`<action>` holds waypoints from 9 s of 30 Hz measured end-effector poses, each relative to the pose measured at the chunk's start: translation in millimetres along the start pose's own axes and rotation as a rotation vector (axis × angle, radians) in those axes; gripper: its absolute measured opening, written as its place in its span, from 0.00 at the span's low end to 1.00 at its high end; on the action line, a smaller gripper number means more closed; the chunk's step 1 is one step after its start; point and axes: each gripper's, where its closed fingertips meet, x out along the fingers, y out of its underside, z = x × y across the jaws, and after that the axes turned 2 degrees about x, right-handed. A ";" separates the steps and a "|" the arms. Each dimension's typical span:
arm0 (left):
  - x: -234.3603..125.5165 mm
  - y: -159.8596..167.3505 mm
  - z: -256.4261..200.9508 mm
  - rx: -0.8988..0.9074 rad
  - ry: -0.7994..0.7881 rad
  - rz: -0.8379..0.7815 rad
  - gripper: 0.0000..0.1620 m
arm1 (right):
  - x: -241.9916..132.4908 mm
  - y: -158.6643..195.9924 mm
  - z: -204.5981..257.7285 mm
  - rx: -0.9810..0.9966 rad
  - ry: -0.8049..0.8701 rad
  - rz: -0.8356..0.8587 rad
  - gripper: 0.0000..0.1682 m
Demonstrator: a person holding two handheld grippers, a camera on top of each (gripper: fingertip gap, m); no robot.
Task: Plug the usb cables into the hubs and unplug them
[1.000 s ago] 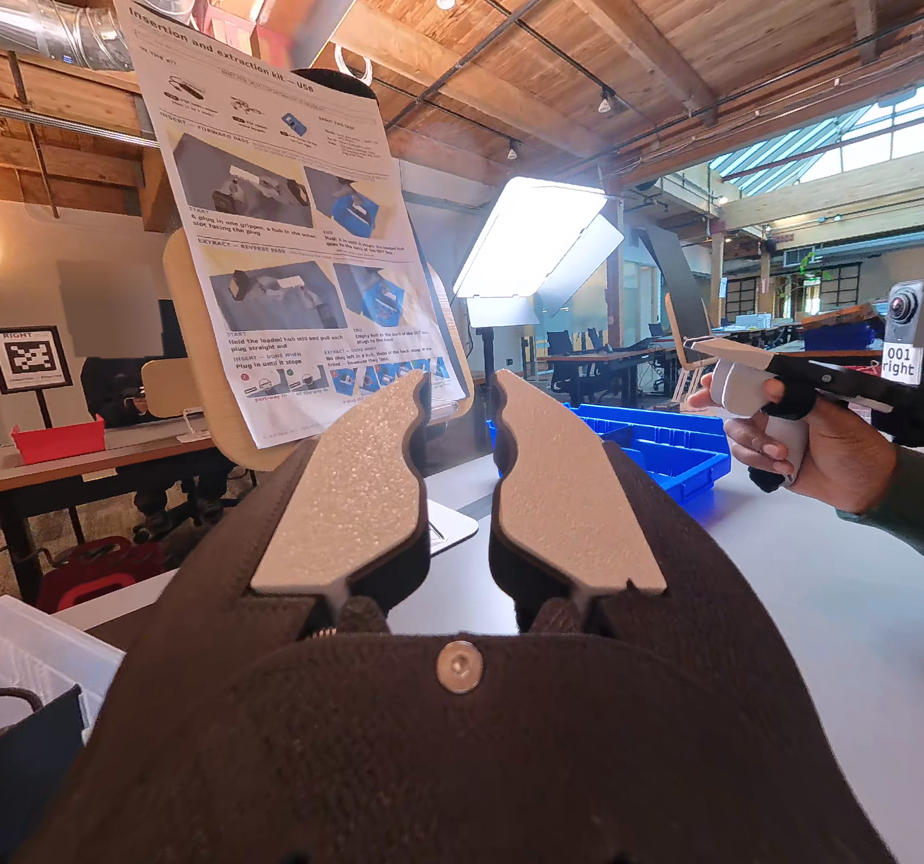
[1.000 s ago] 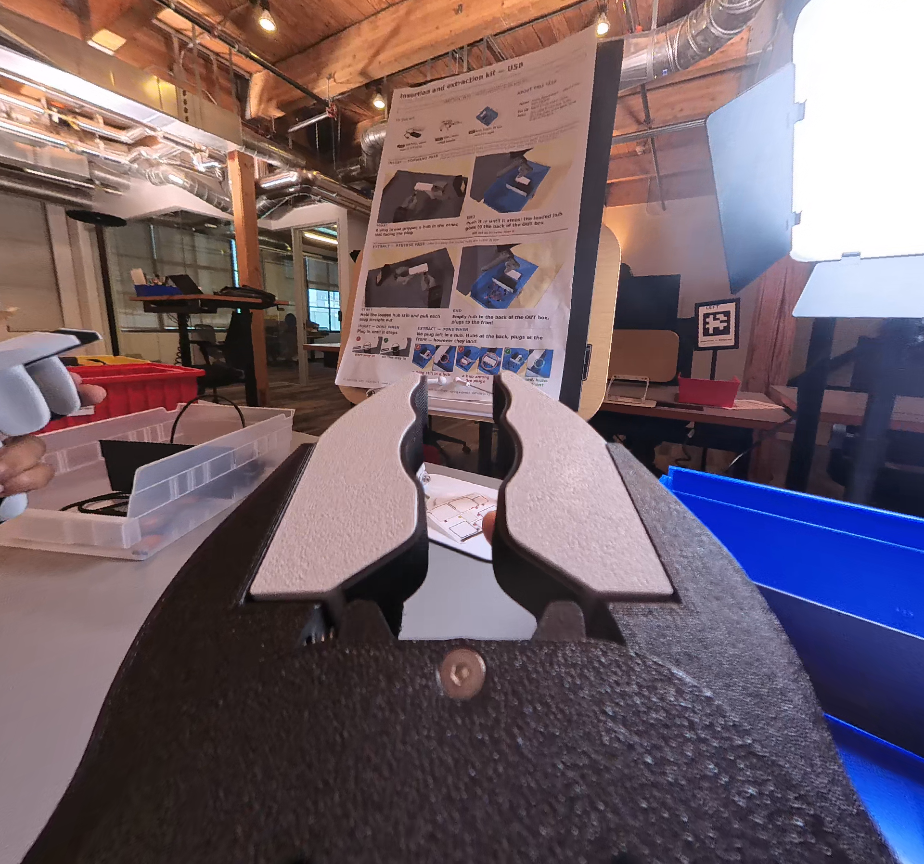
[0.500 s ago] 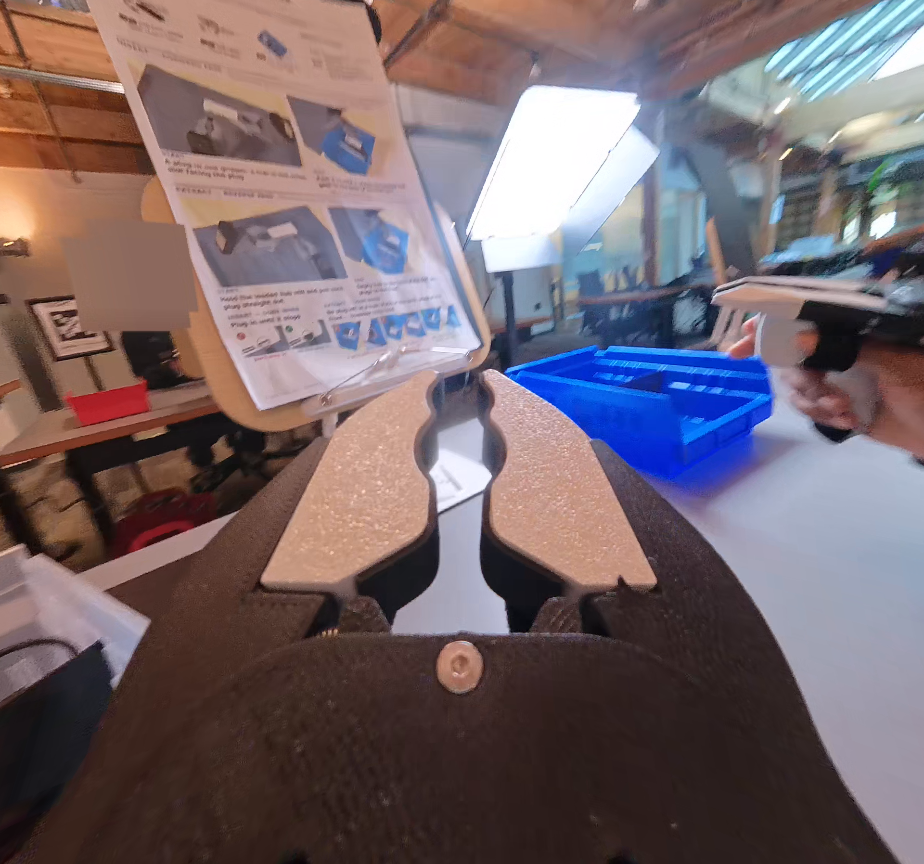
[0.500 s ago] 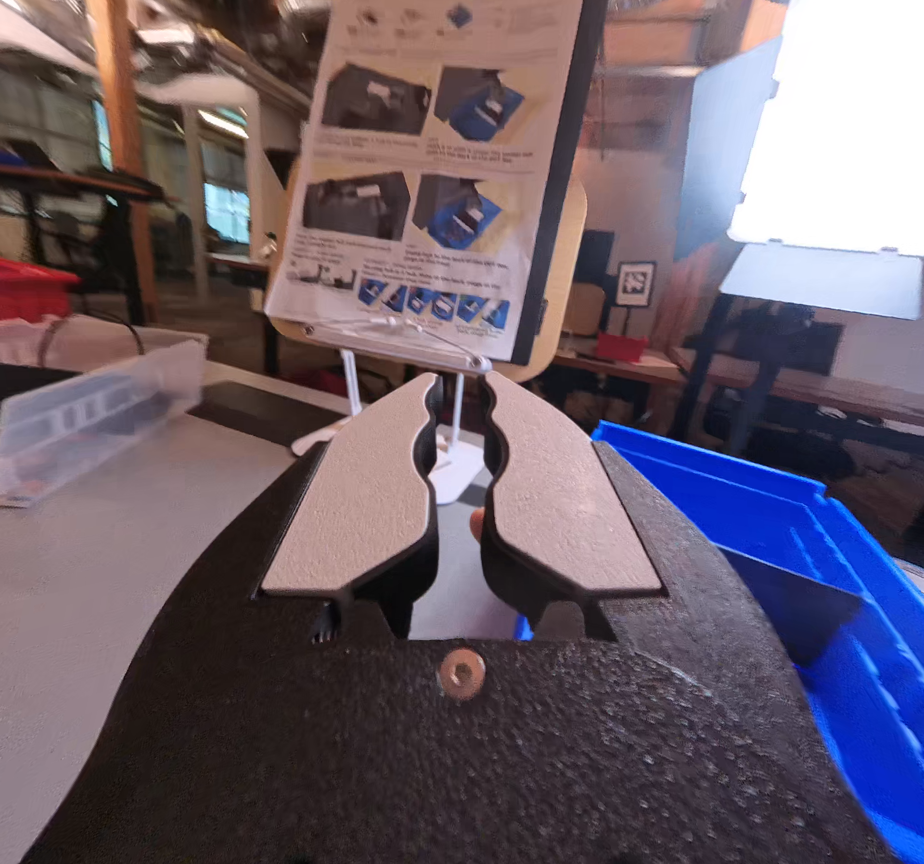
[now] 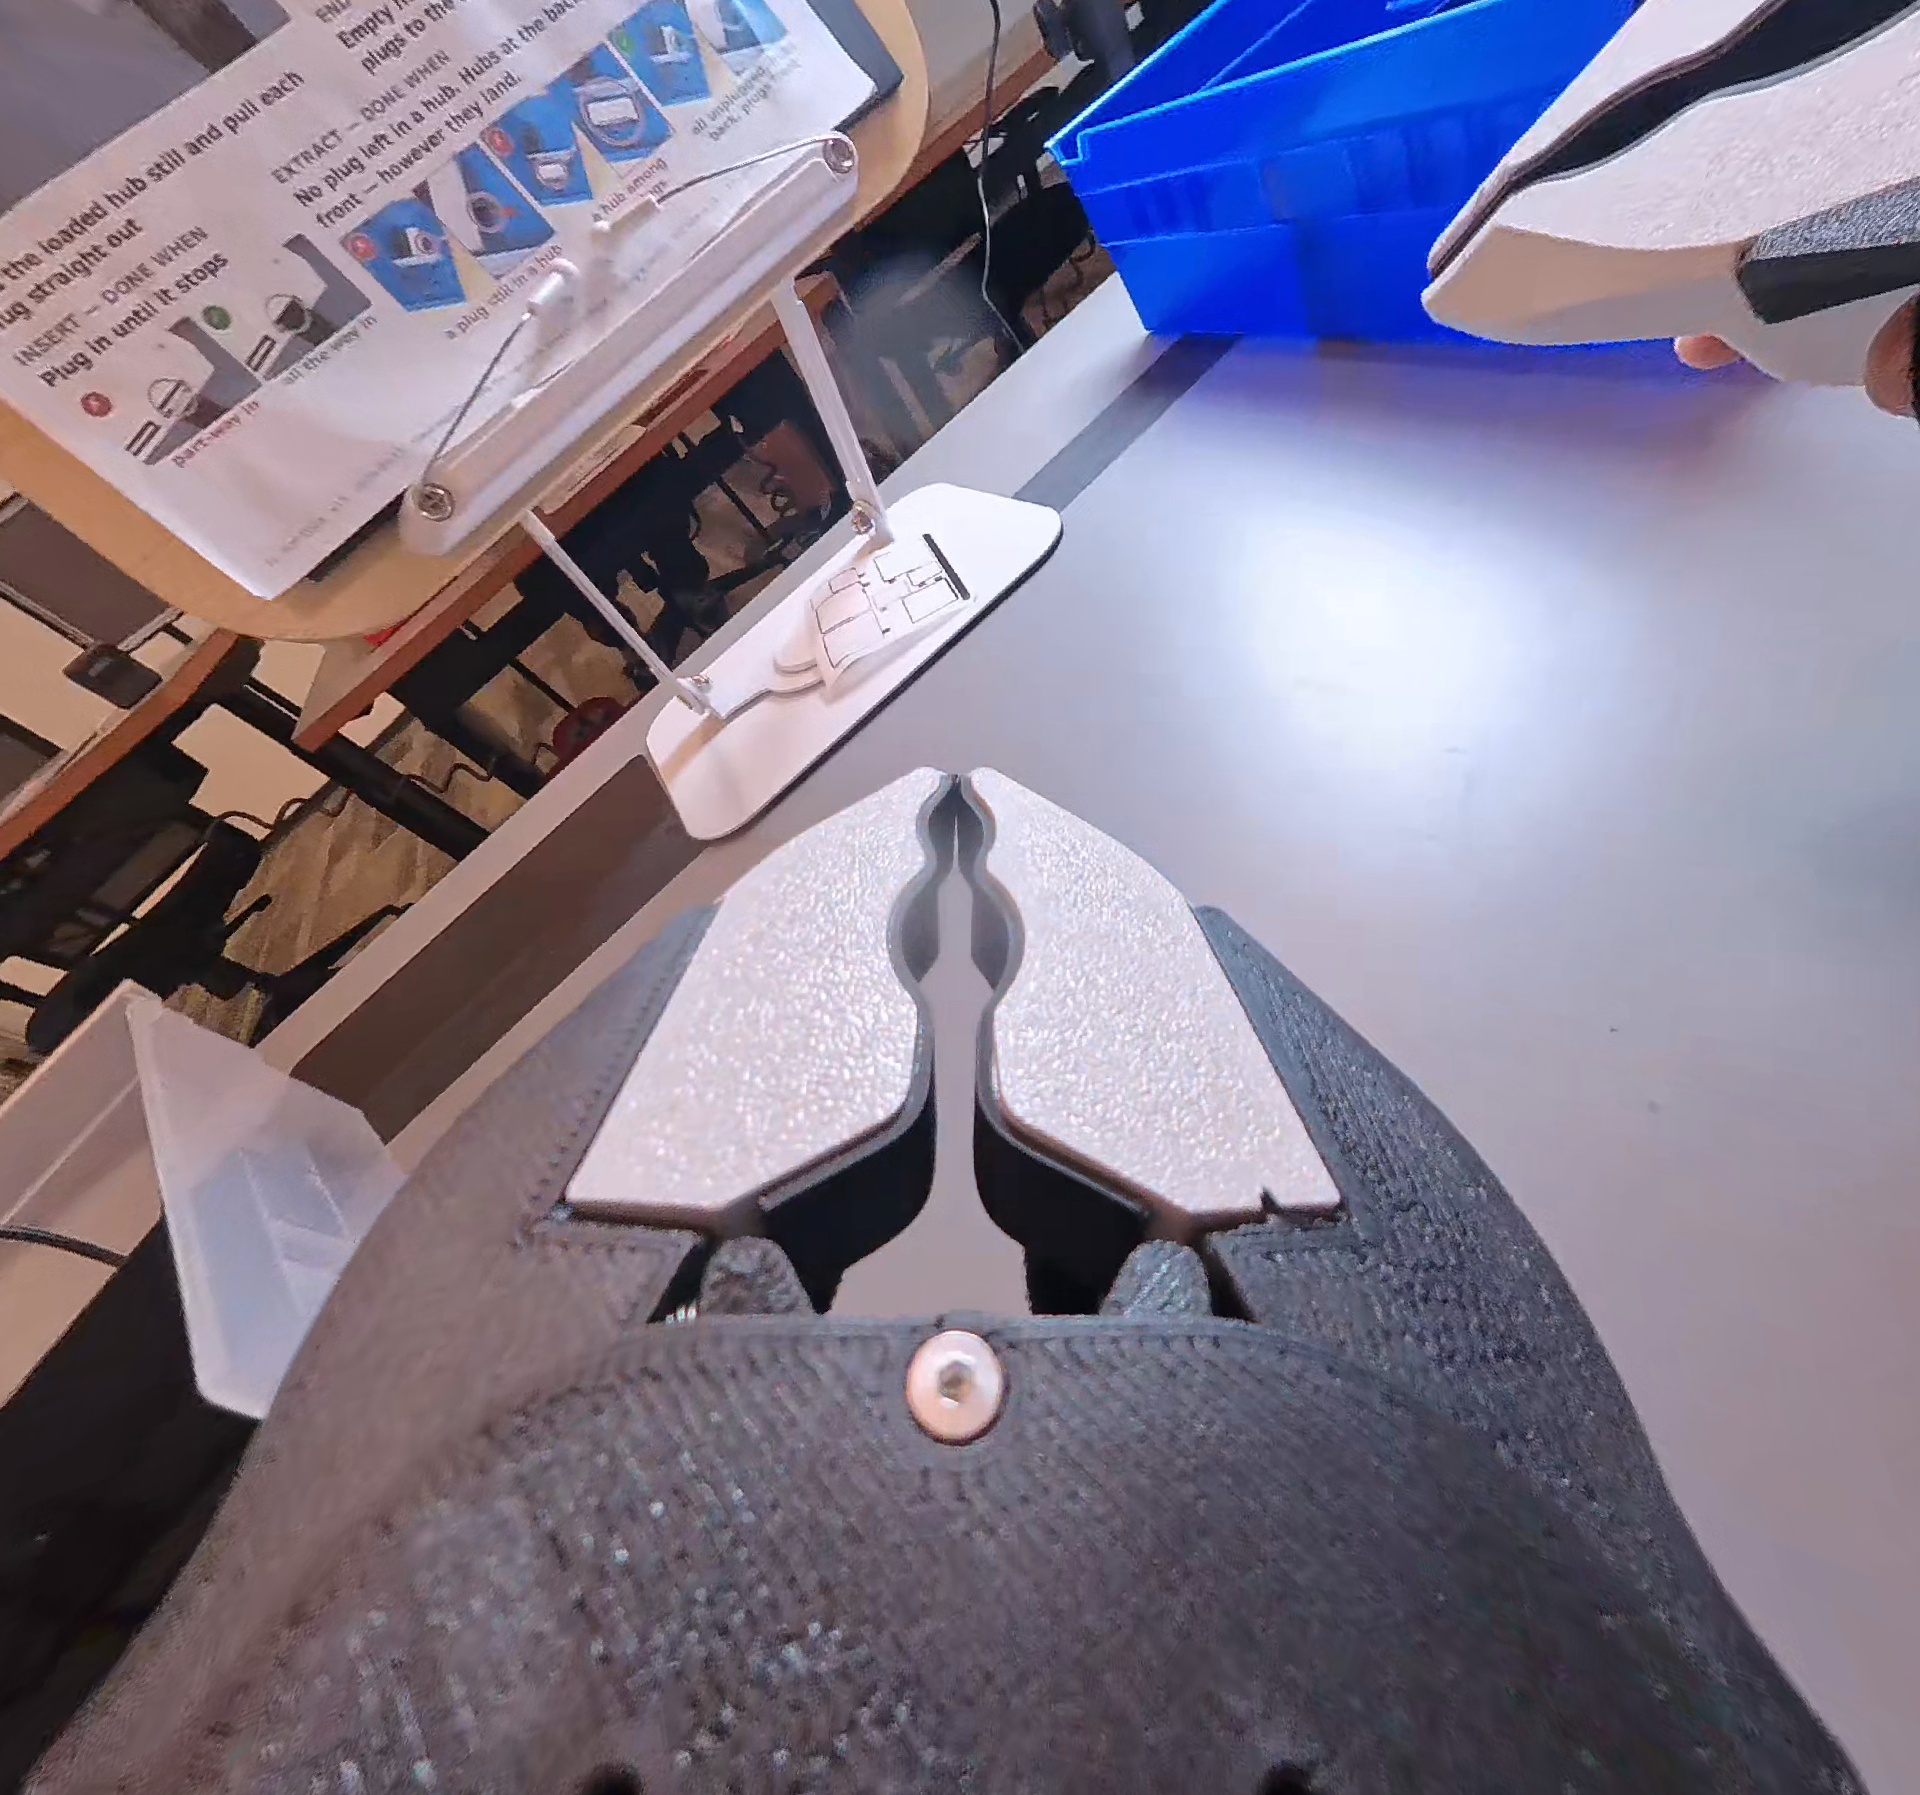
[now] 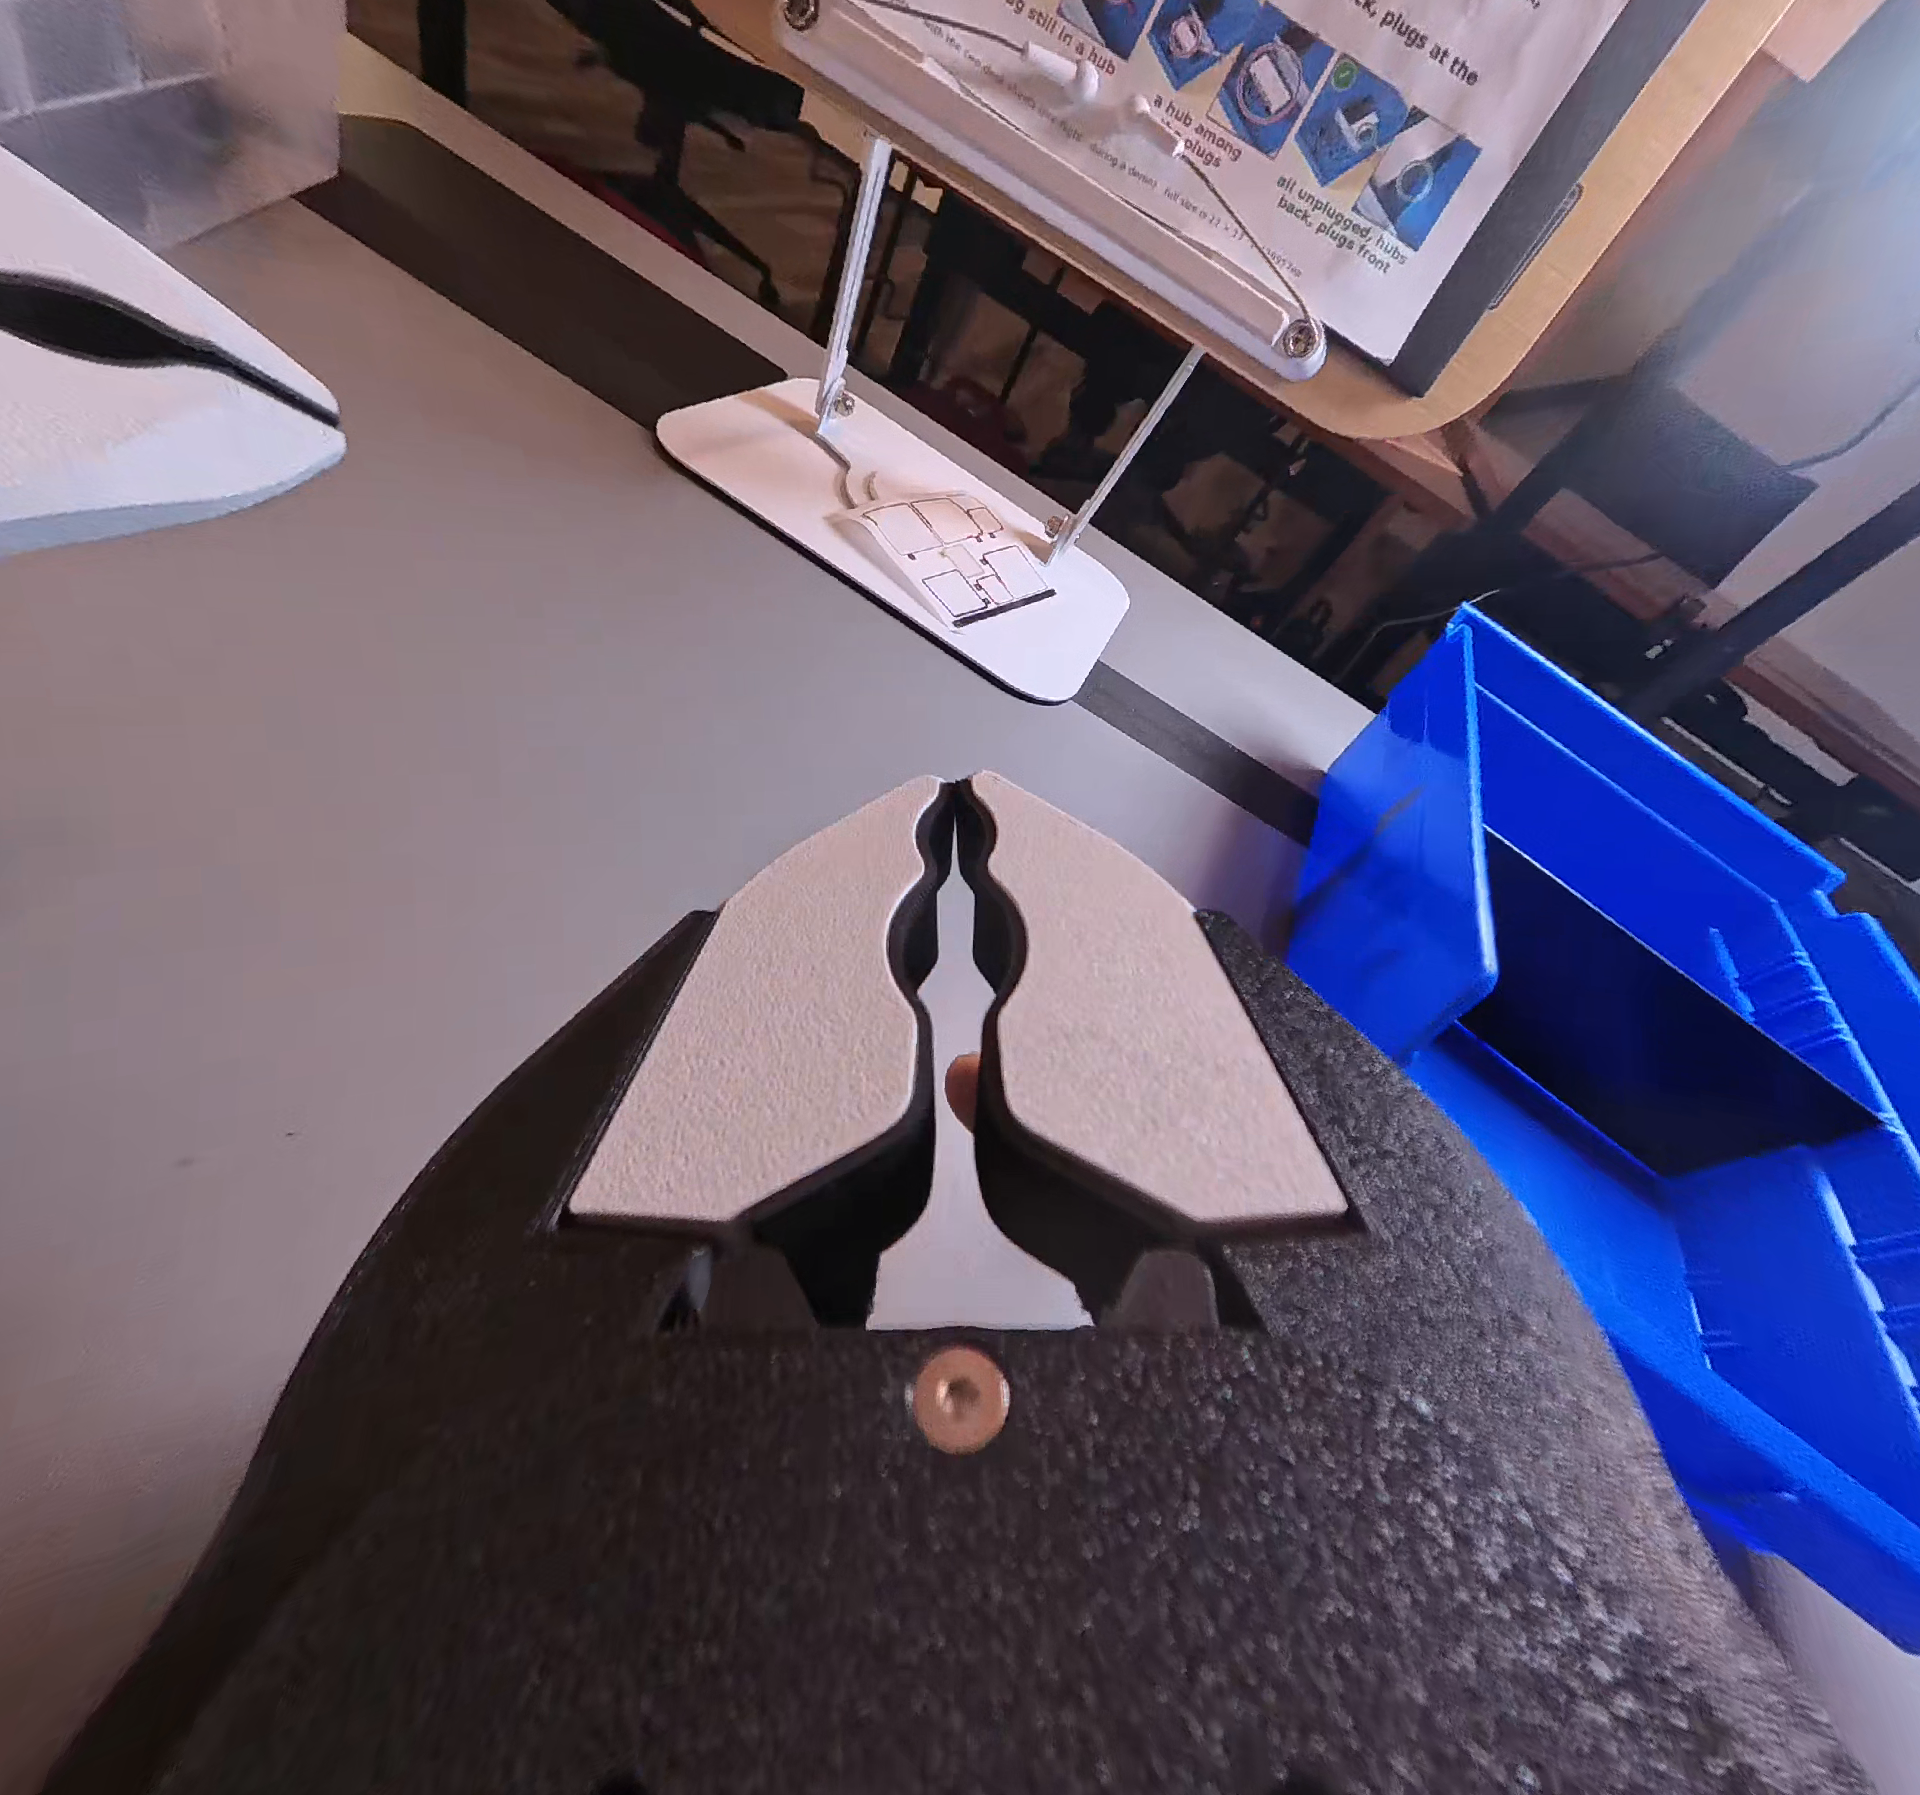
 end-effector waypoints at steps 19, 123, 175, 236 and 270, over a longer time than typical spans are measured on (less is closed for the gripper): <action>-34.7 -28.6 104.3 -0.145 -0.106 -0.088 0.00 | -4.7 -2.3 -16.1 0.050 -0.012 -0.048 0.02; -76.4 -42.2 -134.9 -0.214 1.009 -0.122 0.38 | -114.9 -61.4 79.3 0.341 -1.203 -0.386 0.37; -105.1 -14.1 60.8 -0.458 0.523 -0.206 0.25 | -129.8 -76.6 43.9 0.598 -1.371 -0.507 0.37; -105.3 -61.0 -88.2 -0.362 0.961 -0.141 0.46 | -120.7 -67.0 89.3 0.384 -1.171 -0.415 0.43; -88.5 211.9 169.1 0.166 0.586 0.965 0.03 | -116.3 -50.7 47.7 0.364 -1.084 -0.395 0.43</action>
